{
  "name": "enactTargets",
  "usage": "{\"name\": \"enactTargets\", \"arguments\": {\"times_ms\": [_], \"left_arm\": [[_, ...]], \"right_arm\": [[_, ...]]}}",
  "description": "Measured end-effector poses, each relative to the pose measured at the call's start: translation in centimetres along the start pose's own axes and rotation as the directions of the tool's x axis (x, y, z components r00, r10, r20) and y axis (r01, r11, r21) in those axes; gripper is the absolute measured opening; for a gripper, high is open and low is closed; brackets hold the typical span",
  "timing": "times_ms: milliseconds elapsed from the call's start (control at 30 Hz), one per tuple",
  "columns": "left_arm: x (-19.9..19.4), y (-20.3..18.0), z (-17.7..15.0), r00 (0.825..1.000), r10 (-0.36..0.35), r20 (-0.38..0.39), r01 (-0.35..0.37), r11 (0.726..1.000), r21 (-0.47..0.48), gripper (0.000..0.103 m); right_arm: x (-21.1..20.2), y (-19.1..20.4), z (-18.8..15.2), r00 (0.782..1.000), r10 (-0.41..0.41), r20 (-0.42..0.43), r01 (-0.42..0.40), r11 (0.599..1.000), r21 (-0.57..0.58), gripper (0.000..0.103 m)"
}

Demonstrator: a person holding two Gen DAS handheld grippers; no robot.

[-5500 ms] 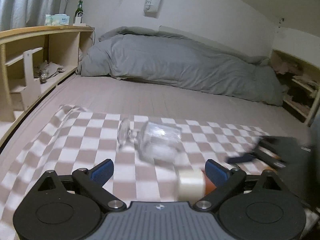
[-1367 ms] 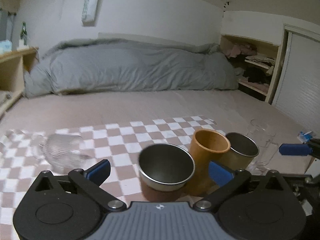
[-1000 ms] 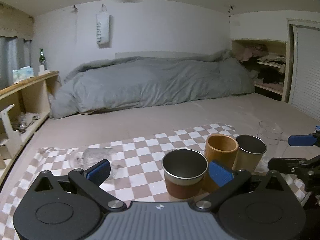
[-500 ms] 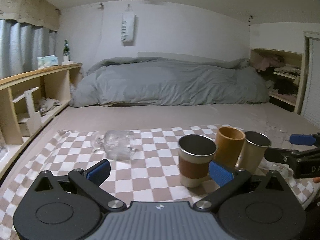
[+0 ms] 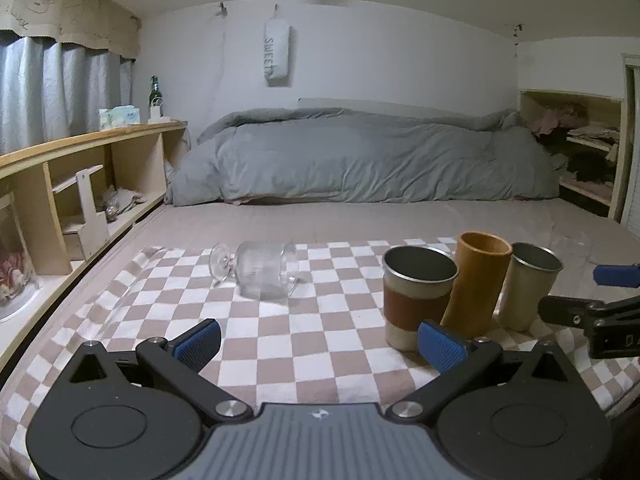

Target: Flip cup upright

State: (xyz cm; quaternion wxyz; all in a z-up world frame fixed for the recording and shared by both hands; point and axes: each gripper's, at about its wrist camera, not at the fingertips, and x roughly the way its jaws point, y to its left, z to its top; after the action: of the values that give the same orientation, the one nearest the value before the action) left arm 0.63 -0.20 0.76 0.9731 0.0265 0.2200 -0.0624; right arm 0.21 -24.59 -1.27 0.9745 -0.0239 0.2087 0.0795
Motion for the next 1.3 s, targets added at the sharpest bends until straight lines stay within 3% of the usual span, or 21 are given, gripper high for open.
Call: {"name": "enactTargets", "arguments": {"times_ms": [1300], "left_arm": [[-0.14, -0.01, -0.15, 1.000, 0.024, -0.008, -0.024, 1.000, 0.007, 0.103]], "right_arm": [[0.31, 0.25, -0.18, 1.000, 0.005, -0.012, -0.005, 1.000, -0.009, 0.103]]}}
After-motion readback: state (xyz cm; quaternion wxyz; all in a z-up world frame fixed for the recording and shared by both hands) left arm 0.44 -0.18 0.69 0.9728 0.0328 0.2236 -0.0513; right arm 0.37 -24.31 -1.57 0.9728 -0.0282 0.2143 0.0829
